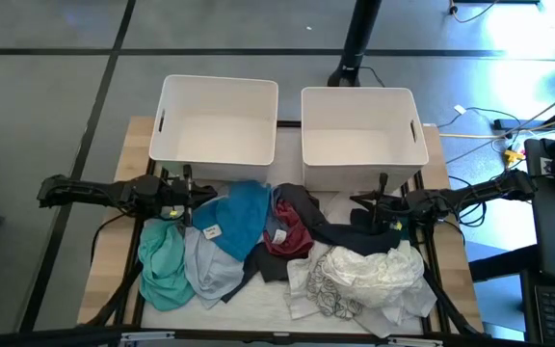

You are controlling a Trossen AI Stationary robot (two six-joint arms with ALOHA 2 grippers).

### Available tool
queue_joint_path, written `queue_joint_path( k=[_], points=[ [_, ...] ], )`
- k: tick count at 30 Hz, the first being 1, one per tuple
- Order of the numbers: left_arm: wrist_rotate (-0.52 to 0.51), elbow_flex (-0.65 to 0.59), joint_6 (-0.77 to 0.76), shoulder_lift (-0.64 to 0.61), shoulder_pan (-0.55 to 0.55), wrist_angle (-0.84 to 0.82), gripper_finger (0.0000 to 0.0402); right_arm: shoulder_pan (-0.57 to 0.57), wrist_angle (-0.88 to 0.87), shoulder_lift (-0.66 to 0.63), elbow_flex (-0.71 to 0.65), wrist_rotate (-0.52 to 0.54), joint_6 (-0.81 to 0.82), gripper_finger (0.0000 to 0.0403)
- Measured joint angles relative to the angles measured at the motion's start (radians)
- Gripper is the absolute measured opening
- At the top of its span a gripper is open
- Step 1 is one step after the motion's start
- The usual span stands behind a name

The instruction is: Sort clothes

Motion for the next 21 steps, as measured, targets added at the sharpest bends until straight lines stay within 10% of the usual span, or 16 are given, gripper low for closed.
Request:
queue_joint_path(
  k=[13,21],
  points=[
    [-0.003,0.0,-0.107,0.0,0.0,0.021,0.0001,0.0,0.0,0.0,0.0,0.0,-0.005,0.0008],
    [-0.002,-0.001,-0.252,0.0,0.0,0.141,0.0001,0.0,0.0,0.0,0.0,0.003,-0.28,0.0008]
  ],
)
